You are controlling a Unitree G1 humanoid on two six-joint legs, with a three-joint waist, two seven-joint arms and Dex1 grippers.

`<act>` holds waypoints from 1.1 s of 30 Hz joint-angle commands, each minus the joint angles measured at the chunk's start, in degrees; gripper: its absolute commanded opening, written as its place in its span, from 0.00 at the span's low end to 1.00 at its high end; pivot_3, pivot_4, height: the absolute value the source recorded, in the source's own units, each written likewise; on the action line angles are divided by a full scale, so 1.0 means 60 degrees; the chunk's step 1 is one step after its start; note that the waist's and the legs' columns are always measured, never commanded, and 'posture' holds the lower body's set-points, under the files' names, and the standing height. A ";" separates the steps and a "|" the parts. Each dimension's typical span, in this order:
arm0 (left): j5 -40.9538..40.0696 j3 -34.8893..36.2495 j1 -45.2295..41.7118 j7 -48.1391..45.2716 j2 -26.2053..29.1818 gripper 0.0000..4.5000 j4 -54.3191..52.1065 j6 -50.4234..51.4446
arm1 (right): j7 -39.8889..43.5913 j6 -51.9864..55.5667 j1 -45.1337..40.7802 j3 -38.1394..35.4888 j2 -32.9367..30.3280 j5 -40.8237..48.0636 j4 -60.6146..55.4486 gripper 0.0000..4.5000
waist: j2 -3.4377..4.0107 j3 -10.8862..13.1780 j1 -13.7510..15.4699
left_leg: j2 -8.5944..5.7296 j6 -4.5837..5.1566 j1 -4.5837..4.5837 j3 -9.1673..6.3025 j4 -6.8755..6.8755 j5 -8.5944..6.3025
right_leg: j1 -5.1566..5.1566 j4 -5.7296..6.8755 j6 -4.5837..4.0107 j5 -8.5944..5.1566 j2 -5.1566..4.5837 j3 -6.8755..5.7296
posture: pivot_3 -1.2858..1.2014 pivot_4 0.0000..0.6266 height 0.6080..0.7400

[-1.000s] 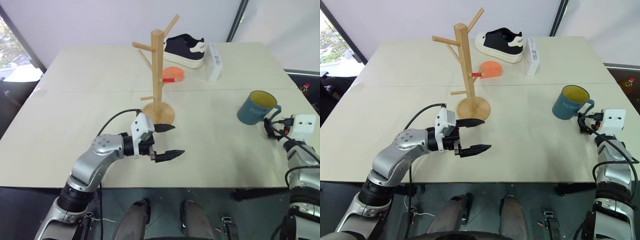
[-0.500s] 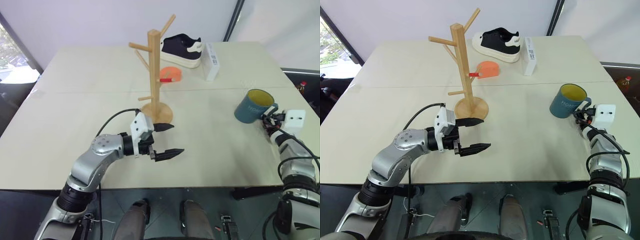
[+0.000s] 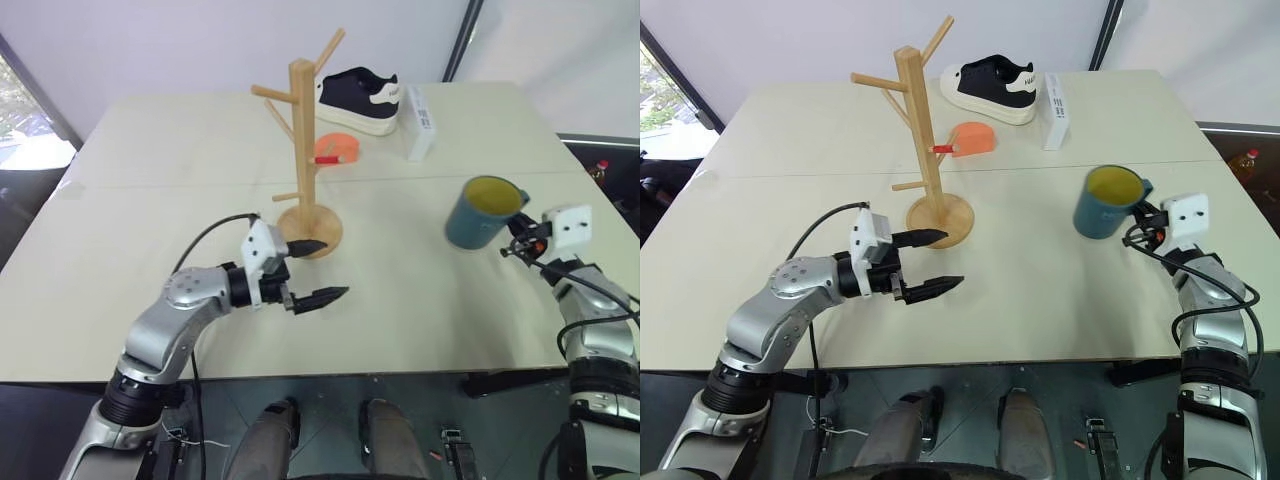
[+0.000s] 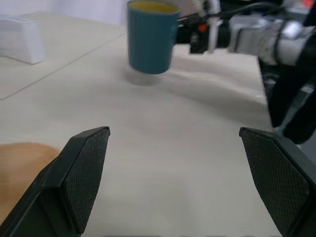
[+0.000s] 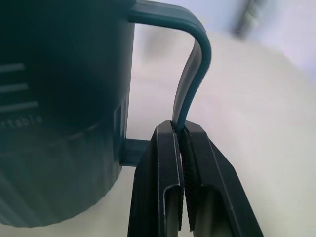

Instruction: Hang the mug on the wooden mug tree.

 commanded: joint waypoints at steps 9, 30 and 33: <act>-0.1585 0.2782 0.0015 -0.0587 0.0928 1.00 0.0351 -0.0439 | 0.2587 0.2871 -0.2084 0.2533 -0.1447 0.0771 -0.5237 0.01 | -0.0014 0.0006 0.0029 | 0.0012 -0.0015 -0.0018 0.0000 0.0001 -0.0010 | -0.0002 -0.0037 -0.0013 0.0002 -0.0007 0.0000 | 0.52 0.24 1.00; -0.2559 0.3341 0.0874 -0.0387 0.1580 1.00 -0.0624 0.0010 | 0.2500 0.3078 -0.5567 0.4371 0.0124 -0.1235 -0.2653 0.01 | -0.0023 0.0010 0.0005 | 0.0021 -0.0018 -0.0139 0.0011 0.0004 0.0007 | -0.0156 0.0004 -0.0051 0.0071 0.0041 0.0007 | 0.52 0.24 1.00; -0.2548 0.3281 0.0838 -0.0356 0.1573 1.00 -0.0602 0.0011 | 0.2489 0.3054 -0.5893 0.4563 0.0393 -0.1488 -0.2337 0.01 | -0.0023 0.0010 -0.0020 | 0.0020 -0.0024 -0.0140 0.0012 0.0005 0.0011 | -0.0160 0.0004 -0.0054 0.0076 0.0041 0.0010 | 0.52 0.24 1.00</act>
